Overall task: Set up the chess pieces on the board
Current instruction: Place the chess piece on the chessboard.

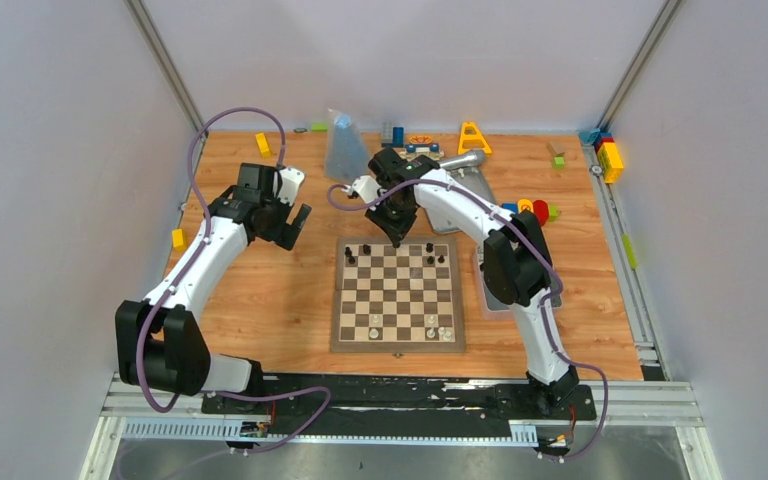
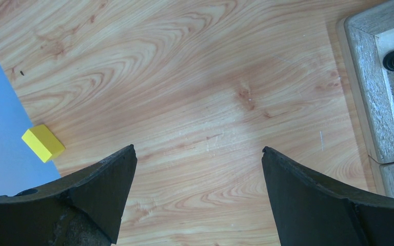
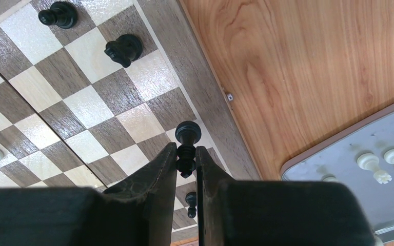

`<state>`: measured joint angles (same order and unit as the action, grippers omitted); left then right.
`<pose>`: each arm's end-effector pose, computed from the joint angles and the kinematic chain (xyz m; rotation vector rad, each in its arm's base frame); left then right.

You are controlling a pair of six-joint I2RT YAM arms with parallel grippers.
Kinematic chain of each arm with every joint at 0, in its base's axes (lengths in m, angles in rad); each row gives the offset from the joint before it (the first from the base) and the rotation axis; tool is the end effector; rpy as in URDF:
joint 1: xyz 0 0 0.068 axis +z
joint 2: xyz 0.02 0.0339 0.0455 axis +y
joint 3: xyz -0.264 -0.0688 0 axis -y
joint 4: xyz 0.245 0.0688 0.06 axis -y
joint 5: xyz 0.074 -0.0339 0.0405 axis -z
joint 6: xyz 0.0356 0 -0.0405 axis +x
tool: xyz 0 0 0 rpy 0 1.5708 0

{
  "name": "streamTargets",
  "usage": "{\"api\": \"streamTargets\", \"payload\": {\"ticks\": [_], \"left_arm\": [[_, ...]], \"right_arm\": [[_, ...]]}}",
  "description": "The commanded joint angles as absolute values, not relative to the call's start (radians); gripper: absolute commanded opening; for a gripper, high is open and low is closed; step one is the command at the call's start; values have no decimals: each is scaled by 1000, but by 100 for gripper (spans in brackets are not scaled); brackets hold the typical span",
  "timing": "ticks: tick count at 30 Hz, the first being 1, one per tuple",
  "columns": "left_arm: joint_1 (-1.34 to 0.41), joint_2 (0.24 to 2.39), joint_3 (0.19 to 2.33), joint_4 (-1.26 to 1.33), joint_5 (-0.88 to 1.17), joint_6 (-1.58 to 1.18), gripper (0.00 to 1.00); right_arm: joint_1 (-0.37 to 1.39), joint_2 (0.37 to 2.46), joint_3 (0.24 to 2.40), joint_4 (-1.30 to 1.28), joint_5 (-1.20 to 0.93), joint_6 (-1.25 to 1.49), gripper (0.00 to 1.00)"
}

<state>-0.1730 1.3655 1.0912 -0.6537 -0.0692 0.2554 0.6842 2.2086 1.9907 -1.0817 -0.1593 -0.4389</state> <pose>0.2801 -0.0464 0.2757 0.5032 2.4485 0.1207 0.3518 0.2942 0.2261 -1.5598 2.4205 0.2762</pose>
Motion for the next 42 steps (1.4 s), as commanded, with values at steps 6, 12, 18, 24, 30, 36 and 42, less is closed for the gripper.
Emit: {"api": "streamTargets", "payload": {"ticks": [6, 12, 18, 24, 30, 36, 42], "left_arm": [[-167, 1327, 1089, -623, -75, 262, 100], [-168, 1324, 1087, -623, -75, 263, 100], [-167, 1324, 1087, -621, -75, 264, 100], [-167, 1324, 1086, -621, -75, 263, 100], [-167, 1321, 1086, -620, -77, 265, 100], [-167, 1322, 1086, -619, -77, 264, 100], [-168, 1319, 1086, -619, -80, 265, 100]], "right_arm": [[698, 2254, 2057, -1082, -193, -419, 5], [710, 2270, 2069, -1087, -197, -419, 5], [720, 2278, 2070, -1097, -194, -419, 5], [727, 2278, 2065, -1101, -184, -420, 6], [727, 2288, 2067, -1101, -154, -421, 9], [727, 2290, 2069, -1100, -141, -423, 9], [727, 2281, 2059, -1101, -137, -424, 10]]}}
